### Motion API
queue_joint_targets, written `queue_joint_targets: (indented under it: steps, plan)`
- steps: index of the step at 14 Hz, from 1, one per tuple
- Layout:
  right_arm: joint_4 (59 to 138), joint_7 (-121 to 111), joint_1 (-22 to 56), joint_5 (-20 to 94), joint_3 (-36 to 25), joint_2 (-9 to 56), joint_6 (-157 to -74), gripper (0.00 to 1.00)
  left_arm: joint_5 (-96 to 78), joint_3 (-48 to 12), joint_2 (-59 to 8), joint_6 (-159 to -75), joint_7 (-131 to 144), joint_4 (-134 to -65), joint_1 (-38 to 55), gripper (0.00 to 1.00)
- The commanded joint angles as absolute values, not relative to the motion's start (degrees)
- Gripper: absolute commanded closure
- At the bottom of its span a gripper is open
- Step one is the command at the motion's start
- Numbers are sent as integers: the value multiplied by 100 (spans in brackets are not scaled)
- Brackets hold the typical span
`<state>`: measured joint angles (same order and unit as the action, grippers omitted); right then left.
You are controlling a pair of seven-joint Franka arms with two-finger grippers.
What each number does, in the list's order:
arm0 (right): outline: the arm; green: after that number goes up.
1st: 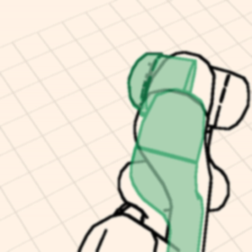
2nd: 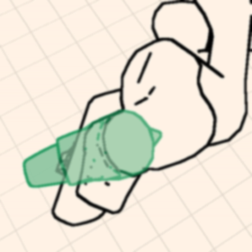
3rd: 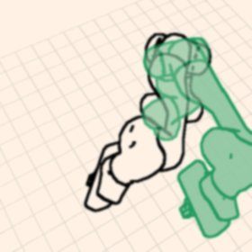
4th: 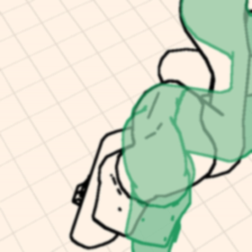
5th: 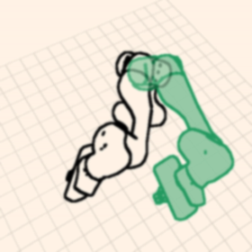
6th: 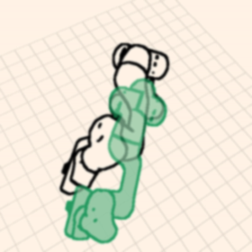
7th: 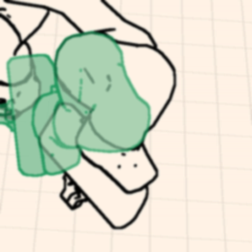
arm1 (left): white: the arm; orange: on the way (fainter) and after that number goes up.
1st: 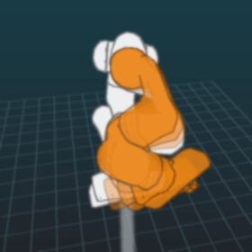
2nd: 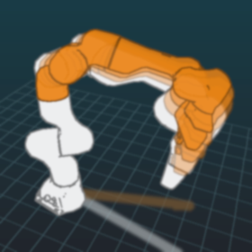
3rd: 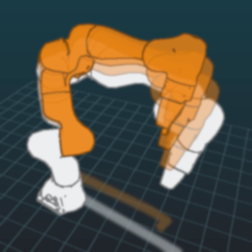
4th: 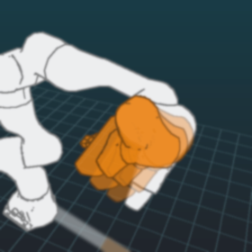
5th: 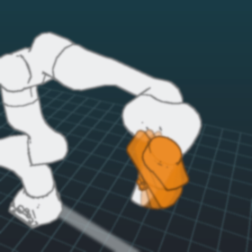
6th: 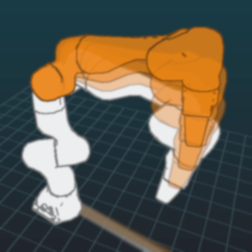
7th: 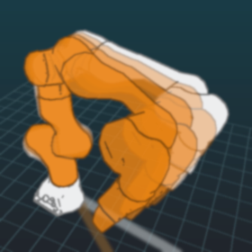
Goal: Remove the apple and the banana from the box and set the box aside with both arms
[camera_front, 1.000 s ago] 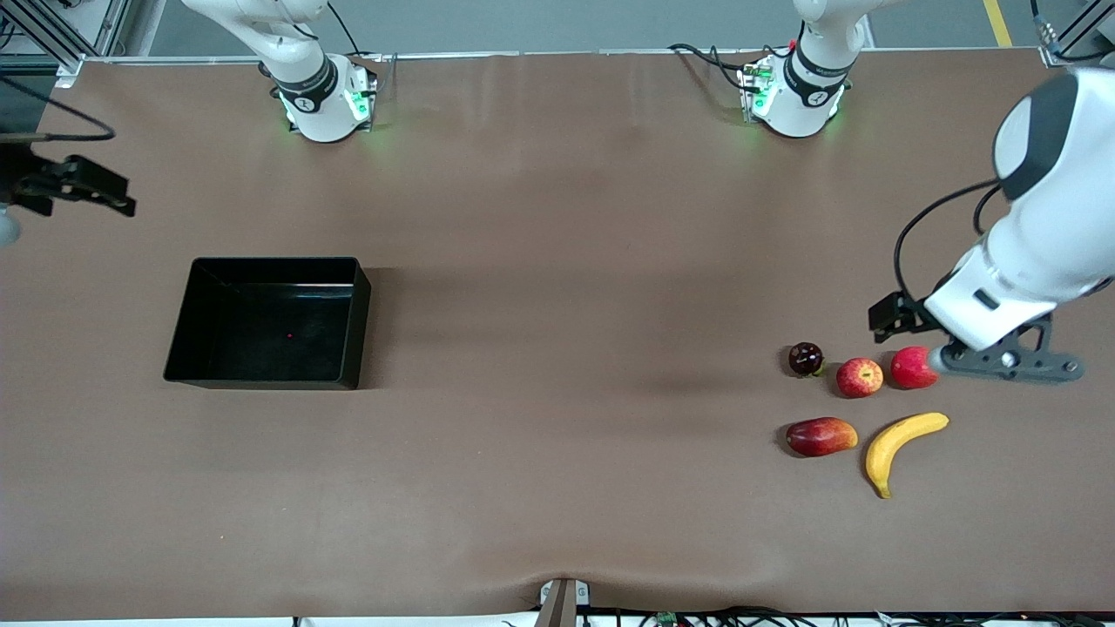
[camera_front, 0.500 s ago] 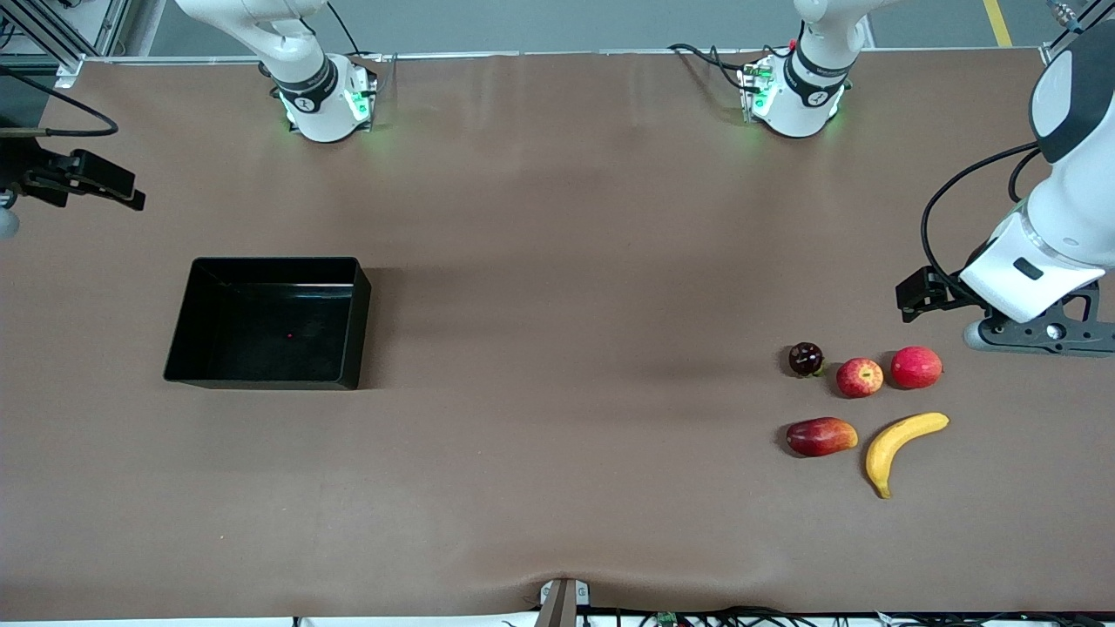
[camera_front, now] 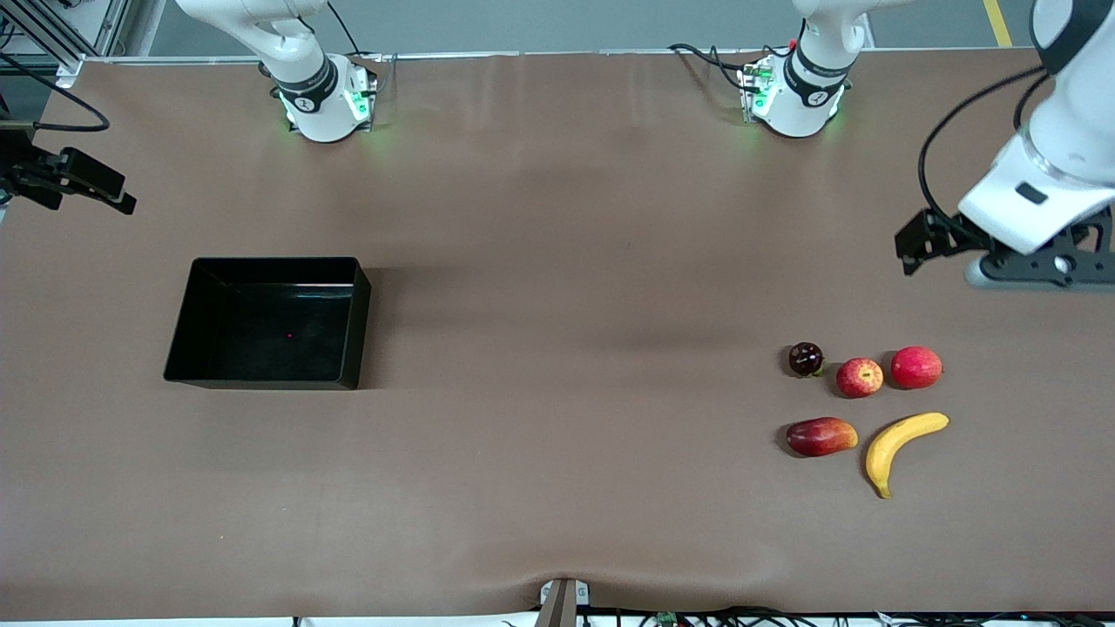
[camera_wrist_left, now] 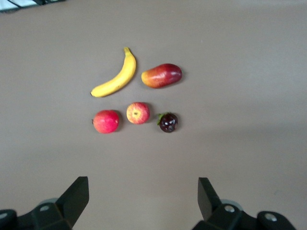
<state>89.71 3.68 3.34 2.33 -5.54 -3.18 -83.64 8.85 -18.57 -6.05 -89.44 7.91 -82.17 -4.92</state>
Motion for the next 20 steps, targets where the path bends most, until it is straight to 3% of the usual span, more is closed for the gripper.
queue_joint_targets:
  steps: [1, 6, 20]
  plan:
    - [9026, 334, 255, 351, -457, -457, -8367, 0, 510, -1021, 16, -8991, 809, -8962, 139, 0]
    - [9035, 36, 203, 334, -466, -448, -8358, 0, 440, -738, 605, -9096, 809, -9632, 405, 0]
    - [9018, -132, 193, 334, -448, -448, -8244, 0, -132, -642, 668, -9088, 510, -9571, -70, 0]
